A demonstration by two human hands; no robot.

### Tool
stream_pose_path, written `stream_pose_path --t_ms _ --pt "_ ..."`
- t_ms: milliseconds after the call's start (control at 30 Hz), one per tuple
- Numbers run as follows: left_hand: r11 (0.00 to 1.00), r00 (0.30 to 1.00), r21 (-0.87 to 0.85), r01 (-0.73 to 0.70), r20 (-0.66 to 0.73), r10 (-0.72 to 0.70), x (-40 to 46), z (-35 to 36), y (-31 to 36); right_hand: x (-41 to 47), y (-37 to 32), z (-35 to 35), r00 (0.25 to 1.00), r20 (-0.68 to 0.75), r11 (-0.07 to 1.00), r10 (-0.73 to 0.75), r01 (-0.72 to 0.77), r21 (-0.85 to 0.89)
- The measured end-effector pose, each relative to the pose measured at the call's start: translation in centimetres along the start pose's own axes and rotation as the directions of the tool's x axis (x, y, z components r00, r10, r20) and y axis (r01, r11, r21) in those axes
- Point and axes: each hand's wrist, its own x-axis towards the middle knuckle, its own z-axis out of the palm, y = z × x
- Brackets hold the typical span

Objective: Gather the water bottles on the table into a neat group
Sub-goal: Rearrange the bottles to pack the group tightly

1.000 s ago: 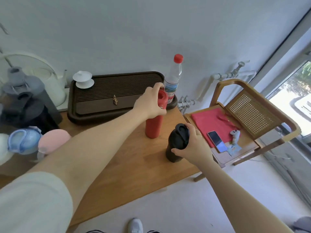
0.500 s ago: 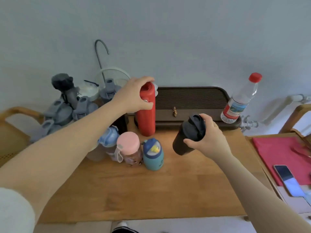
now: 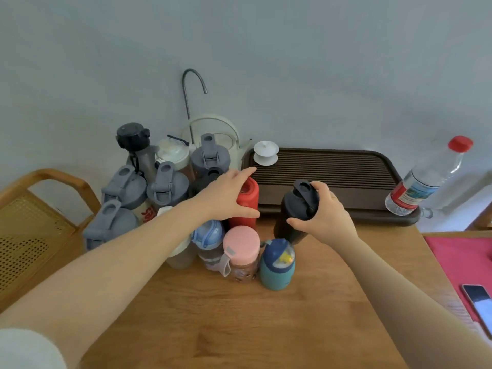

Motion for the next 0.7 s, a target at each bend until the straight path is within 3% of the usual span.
stream_pose_path --t_ms 167,533,600,700 --pt "0.991 0.999 -0.132 -0.006 -0.045 0.000 -1.3 -0.8 -1.8 1.7 -1.5 2.8 0.994 0.105 0.999 -0.010 0.015 -0.047" --pt "0.985 0.959 -0.159 0.064 -0.263 -0.104 -1.0 1.2 0.1 1.6 -0.3 3.2 0.970 0.241 0.999 -0.037 0.033 0.022" --pt "0.969 0.923 -0.247 0.027 -0.366 -0.119 -1.4 0.5 0.8 1.3 0.4 2.4 0.954 0.293 0.997 -0.058 0.042 0.061" --pt "0.895 0.796 -0.435 -0.093 -0.572 -0.196 -2.7 -2.3 2.4 1.2 0.9 2.0 0.940 0.334 0.997 -0.073 0.062 0.044"
